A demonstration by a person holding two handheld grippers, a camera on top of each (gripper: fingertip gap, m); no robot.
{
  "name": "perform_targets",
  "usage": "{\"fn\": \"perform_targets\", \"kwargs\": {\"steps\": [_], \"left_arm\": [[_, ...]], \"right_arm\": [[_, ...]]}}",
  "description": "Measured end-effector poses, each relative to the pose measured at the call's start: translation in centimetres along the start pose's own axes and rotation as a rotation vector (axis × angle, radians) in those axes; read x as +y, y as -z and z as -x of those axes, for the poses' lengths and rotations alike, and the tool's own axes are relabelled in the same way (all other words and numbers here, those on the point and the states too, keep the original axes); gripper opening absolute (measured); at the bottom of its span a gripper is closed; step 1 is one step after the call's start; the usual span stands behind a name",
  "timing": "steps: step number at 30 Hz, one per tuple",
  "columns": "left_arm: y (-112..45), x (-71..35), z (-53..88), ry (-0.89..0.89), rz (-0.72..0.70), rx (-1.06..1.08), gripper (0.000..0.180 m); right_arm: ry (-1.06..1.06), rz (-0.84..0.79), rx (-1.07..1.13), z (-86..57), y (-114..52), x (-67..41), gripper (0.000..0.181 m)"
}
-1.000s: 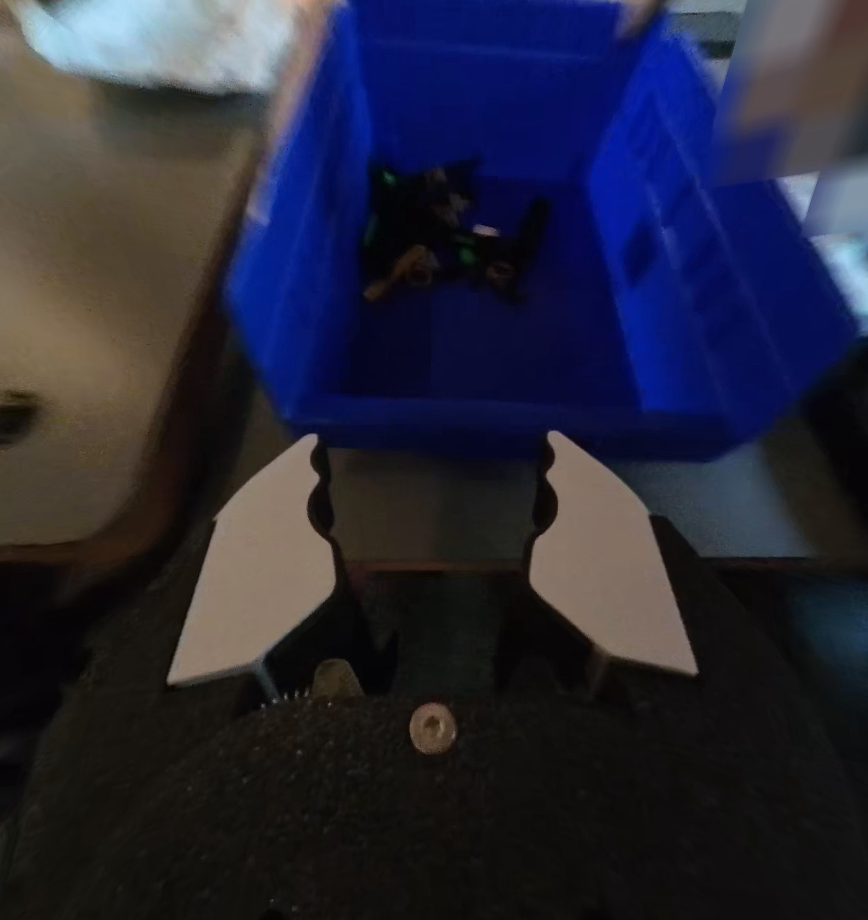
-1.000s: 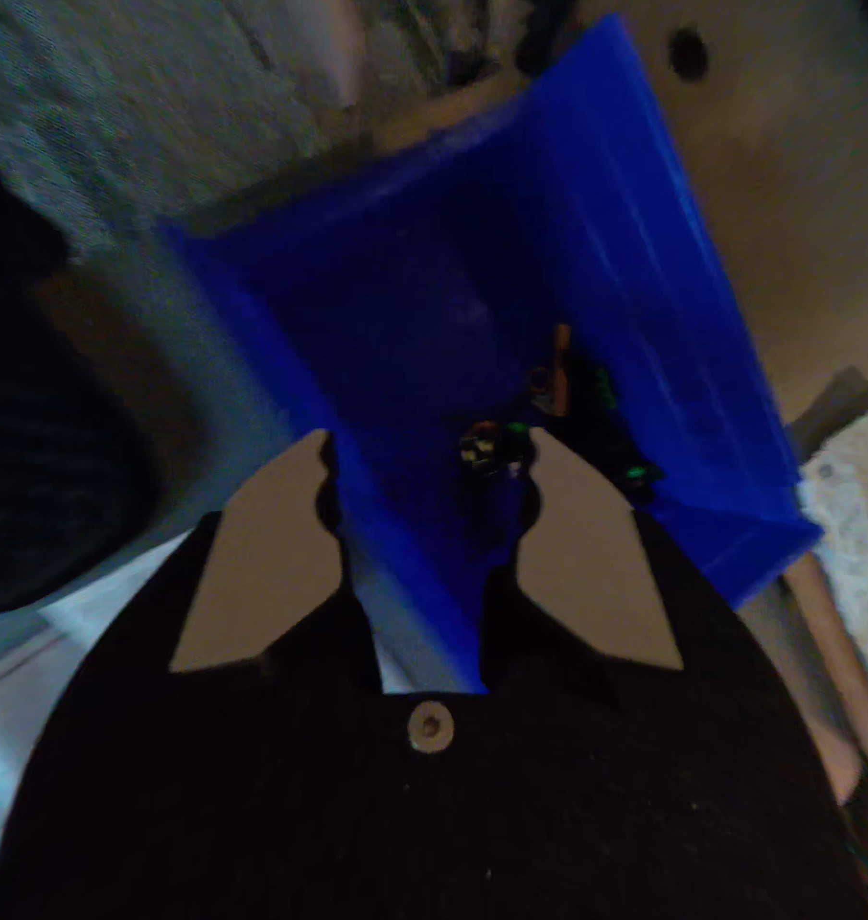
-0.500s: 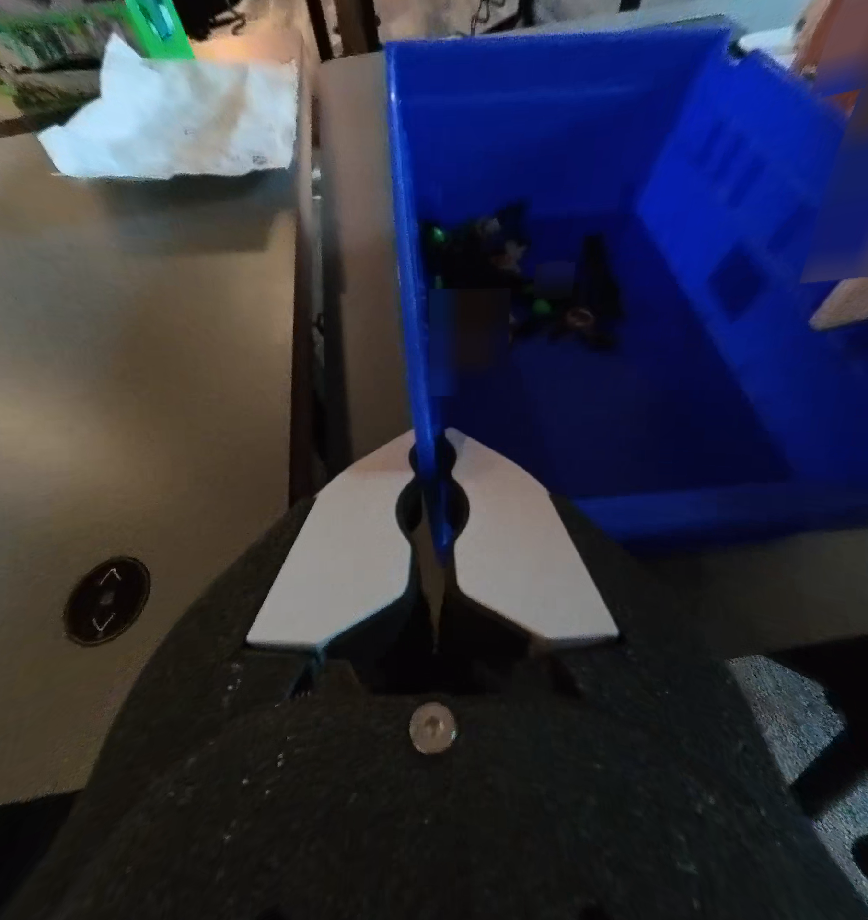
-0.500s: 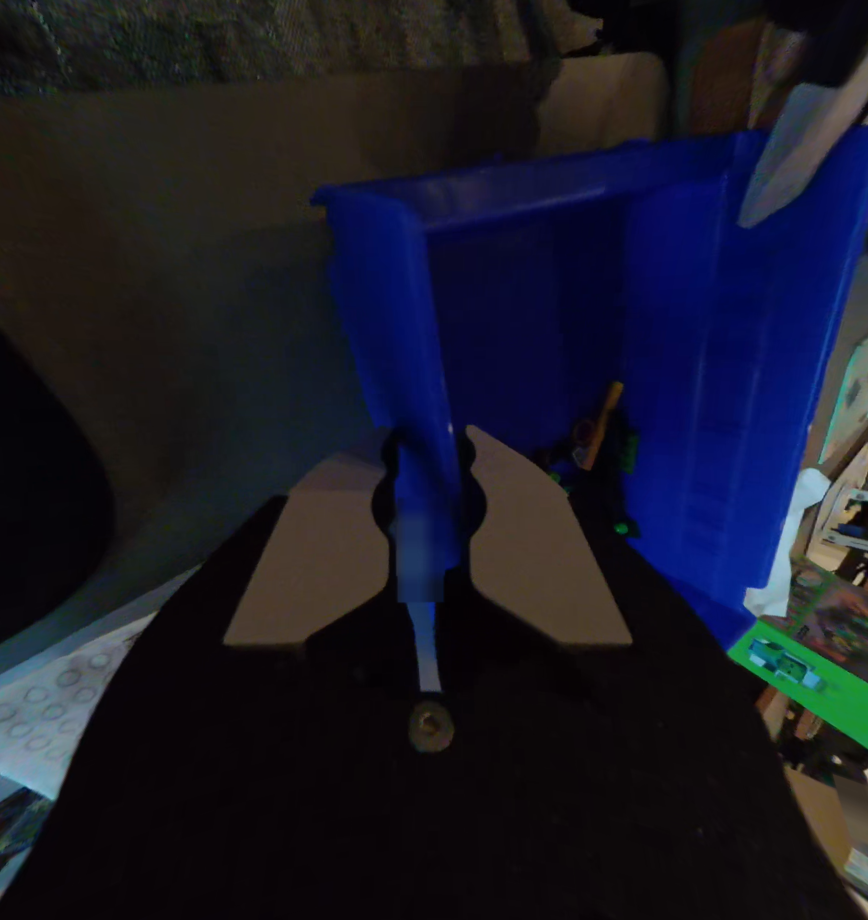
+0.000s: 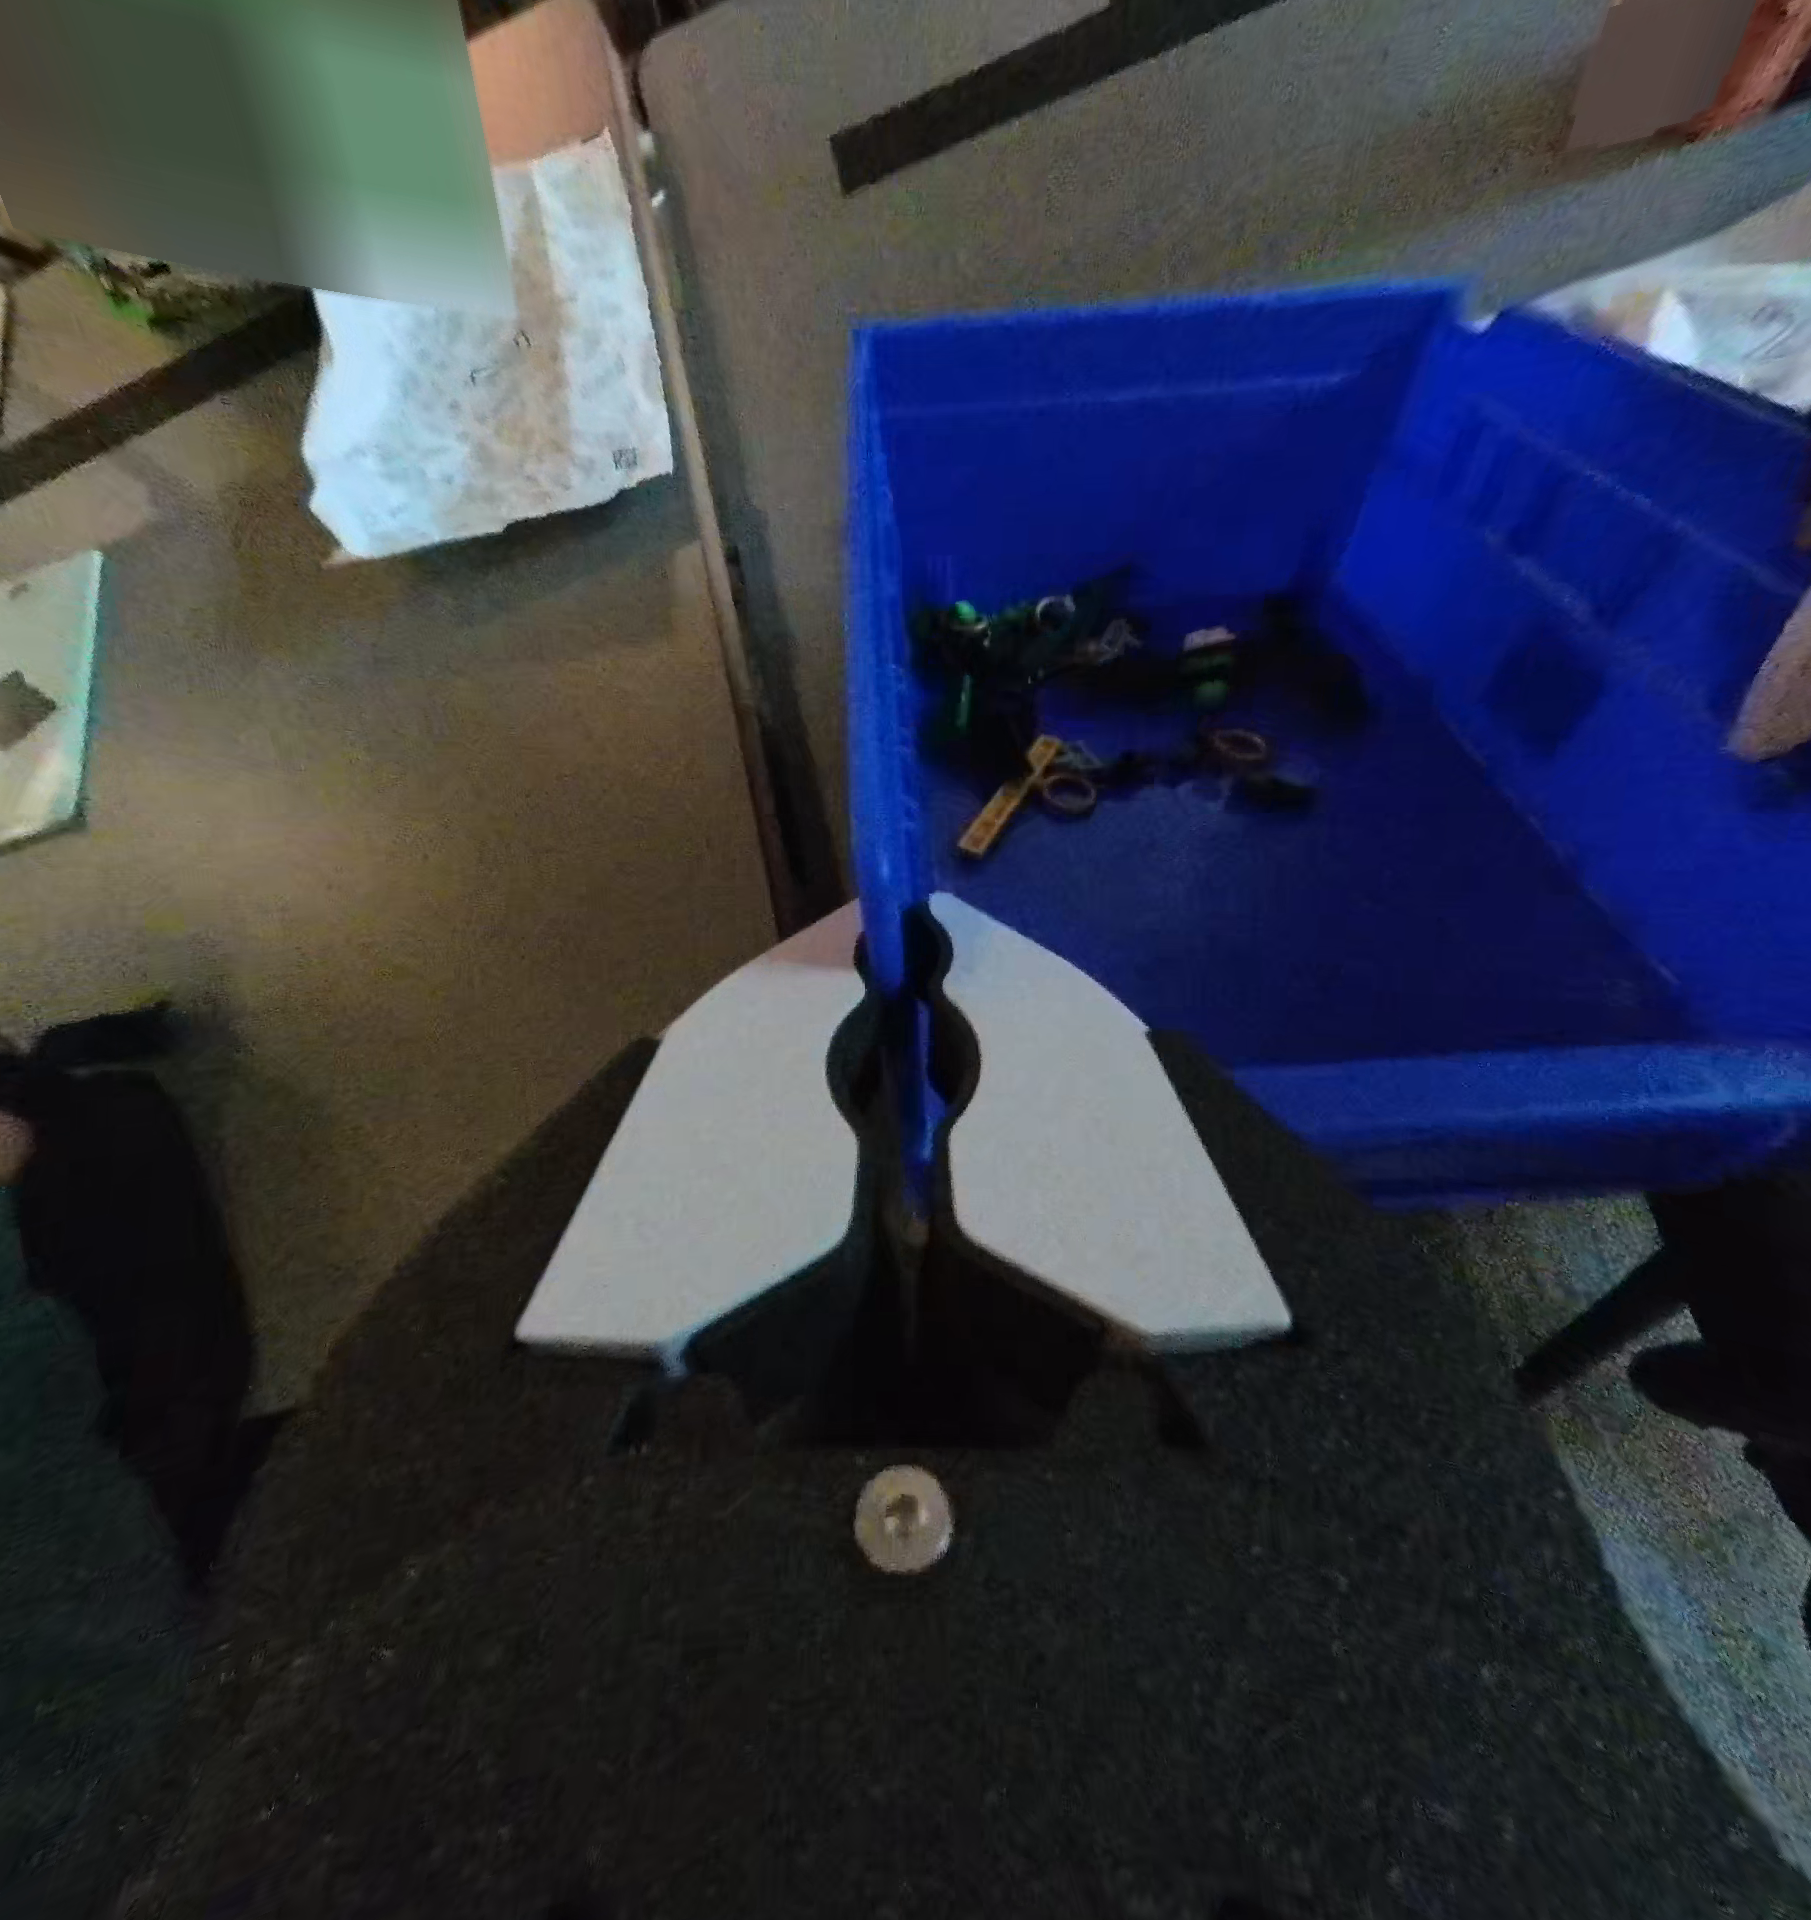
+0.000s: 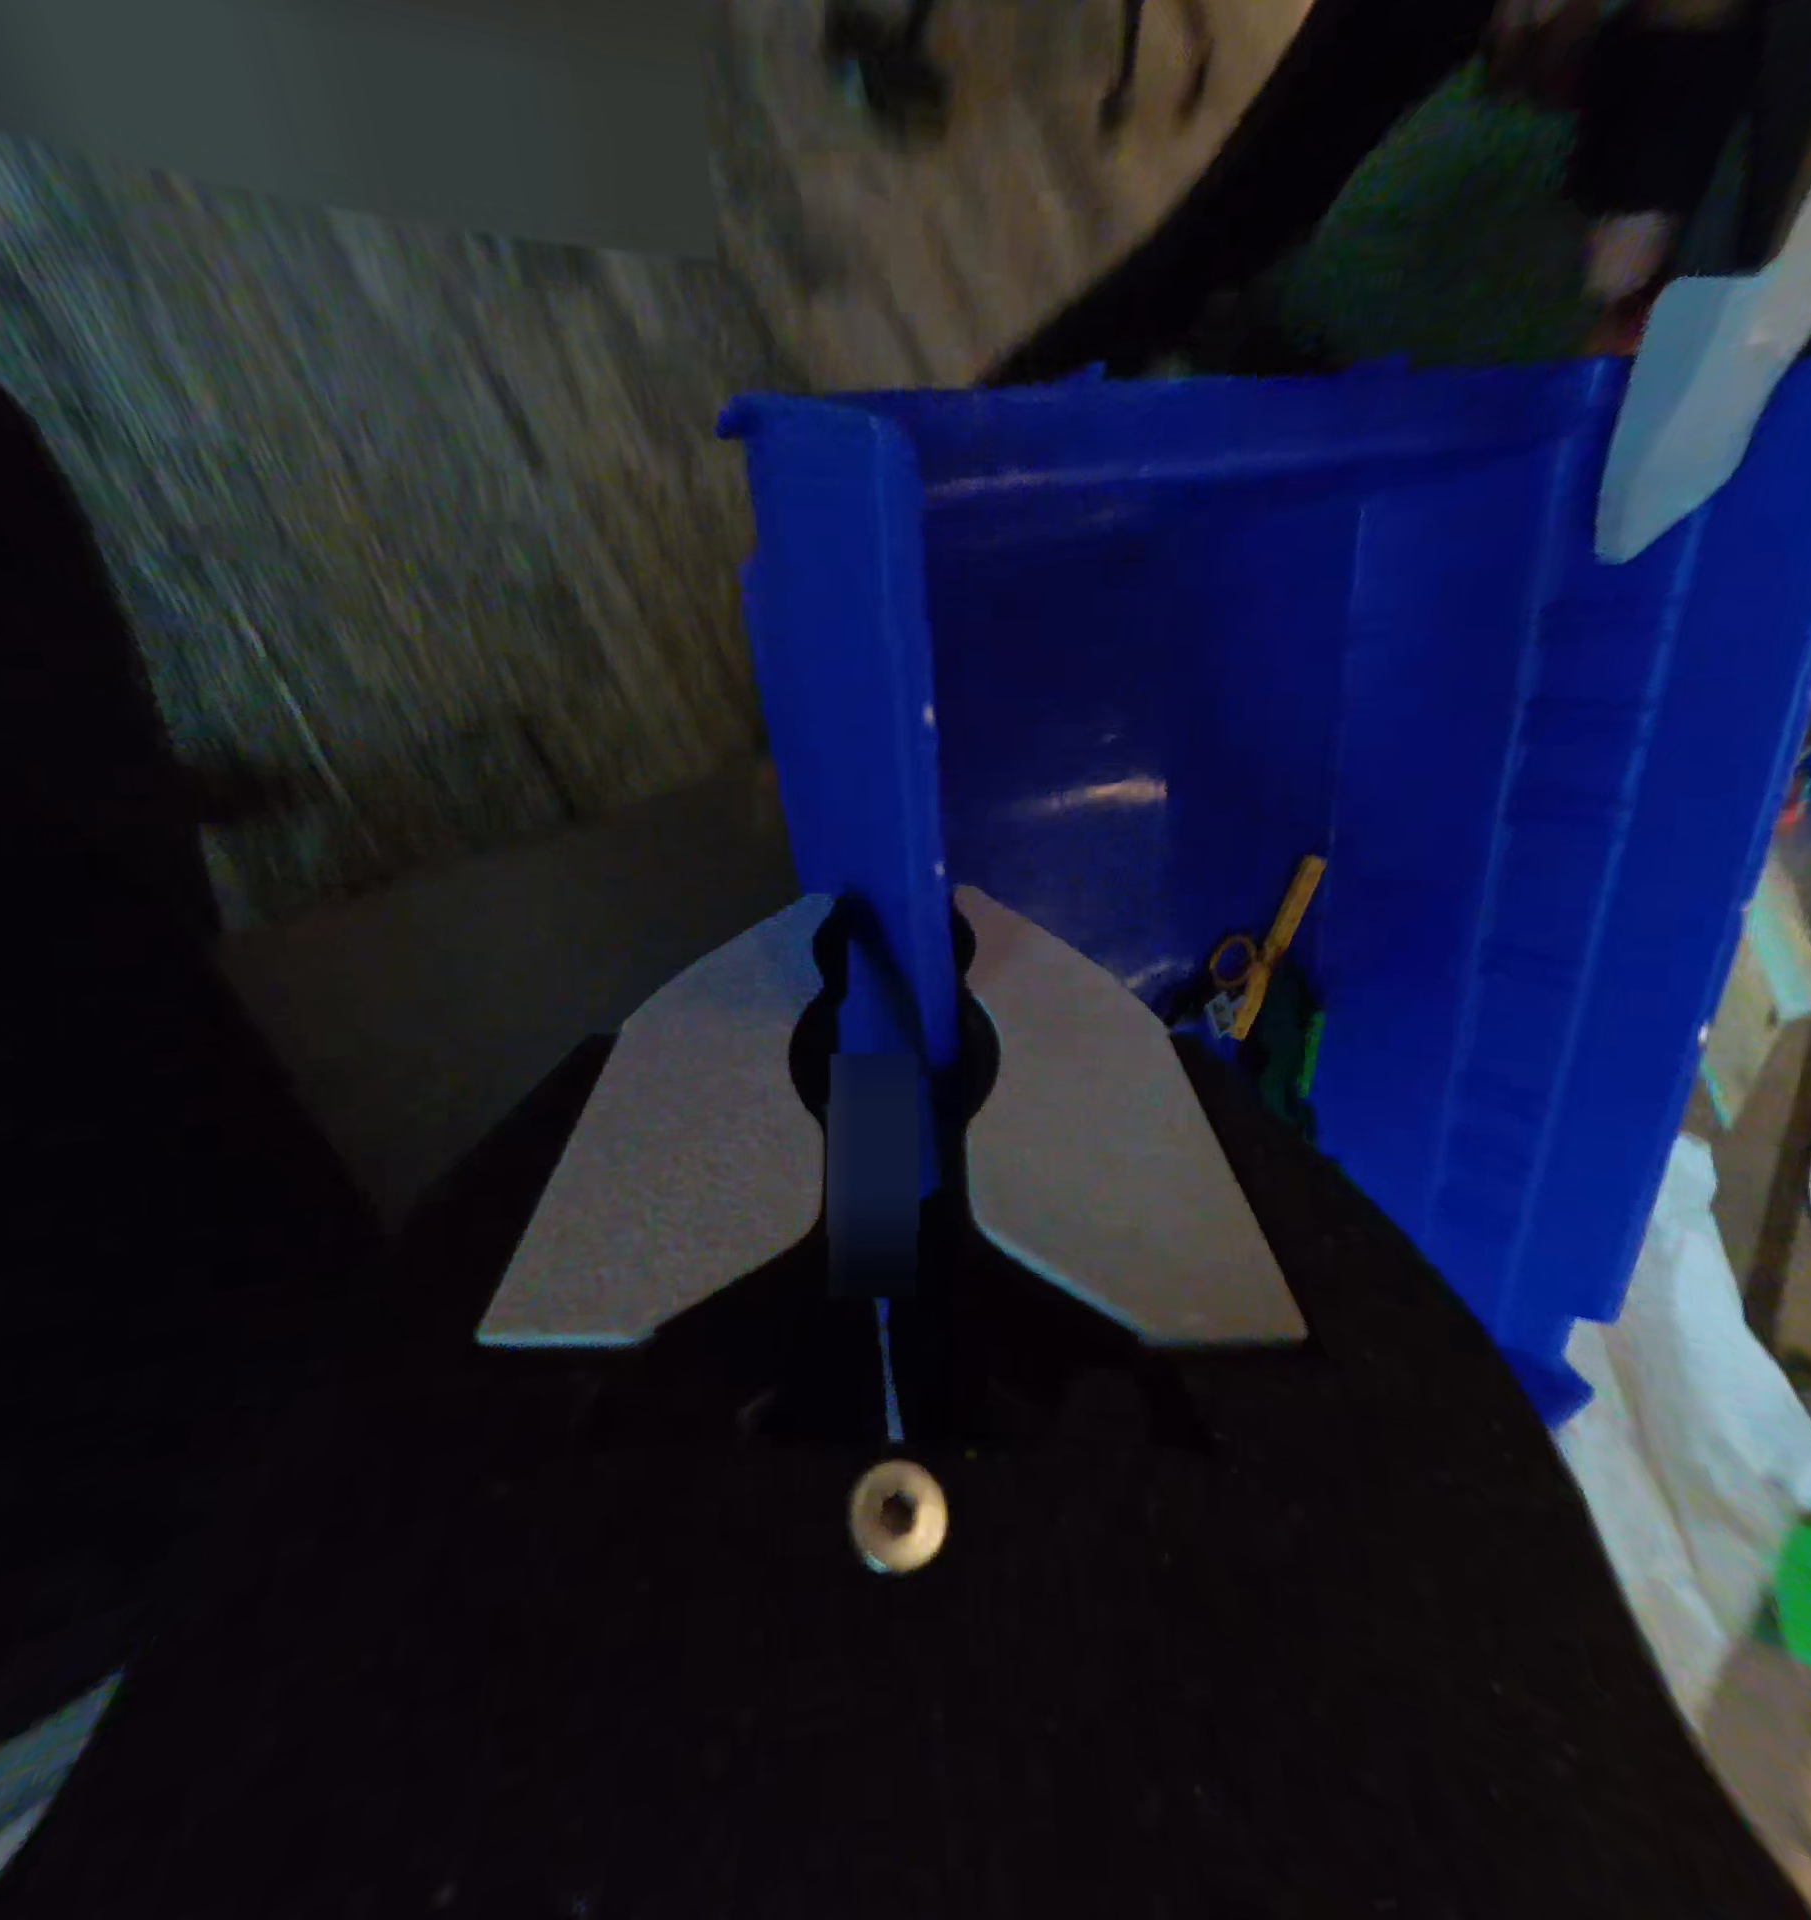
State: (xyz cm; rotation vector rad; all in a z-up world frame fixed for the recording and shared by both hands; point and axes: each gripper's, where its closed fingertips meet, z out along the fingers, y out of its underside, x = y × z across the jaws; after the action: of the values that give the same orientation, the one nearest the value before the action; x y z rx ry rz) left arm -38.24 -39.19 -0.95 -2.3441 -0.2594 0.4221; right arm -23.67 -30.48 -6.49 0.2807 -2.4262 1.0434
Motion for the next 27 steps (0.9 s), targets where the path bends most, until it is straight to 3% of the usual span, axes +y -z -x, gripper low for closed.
{"fn": "perform_targets", "kwargs": {"steps": [9, 20, 27], "left_arm": [[0.4, -3.2, -1.1, -0.027, -0.016, -0.019, 0.002], [-2.5, -0.6, 0.4, 0.099, 0.015, 0.045, 0.003], [-5.2, 1.1, 0.3, 0.108, 0.008, 0.015, 0.002]], "right_arm": [[-0.035, -0.177, 0.006, 0.5, 1.9, -0.8, 0.013], [-0.056, -0.105, -0.101, -1.4, 2.3, 1.5, 0.017], [-0.007, 0.117, -0.257, -0.6, 0.7, 5.1, 0.008]]}}
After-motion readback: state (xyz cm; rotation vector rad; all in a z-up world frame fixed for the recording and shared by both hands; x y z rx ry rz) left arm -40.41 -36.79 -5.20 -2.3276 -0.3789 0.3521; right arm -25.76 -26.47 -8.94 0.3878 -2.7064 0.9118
